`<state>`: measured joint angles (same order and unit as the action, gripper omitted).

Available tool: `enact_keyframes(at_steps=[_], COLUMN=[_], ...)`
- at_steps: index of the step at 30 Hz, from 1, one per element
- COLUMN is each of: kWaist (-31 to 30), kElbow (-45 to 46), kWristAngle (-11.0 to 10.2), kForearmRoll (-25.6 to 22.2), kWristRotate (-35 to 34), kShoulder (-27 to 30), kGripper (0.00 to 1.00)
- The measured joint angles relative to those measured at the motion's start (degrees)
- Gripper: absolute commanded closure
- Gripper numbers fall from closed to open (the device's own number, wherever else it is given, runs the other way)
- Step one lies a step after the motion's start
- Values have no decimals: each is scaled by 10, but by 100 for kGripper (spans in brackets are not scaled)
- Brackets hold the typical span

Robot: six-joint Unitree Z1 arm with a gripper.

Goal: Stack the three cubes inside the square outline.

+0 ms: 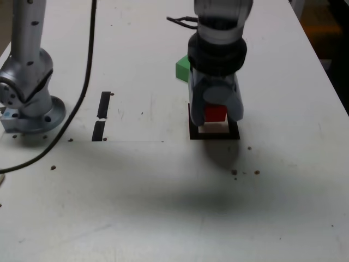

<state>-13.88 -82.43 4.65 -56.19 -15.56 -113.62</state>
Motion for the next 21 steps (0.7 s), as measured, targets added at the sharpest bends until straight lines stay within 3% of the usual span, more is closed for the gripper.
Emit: enact_keyframes(at_steps=[9, 15, 21], kWaist=[11, 15, 15], kElbow=[15, 31, 41], kWristAngle=[-21, -15, -14], kForearmRoll=[7, 24, 44], kWristRotate=[0, 3, 5], kShoulder=[-9, -9, -14], kGripper=[96, 95, 89])
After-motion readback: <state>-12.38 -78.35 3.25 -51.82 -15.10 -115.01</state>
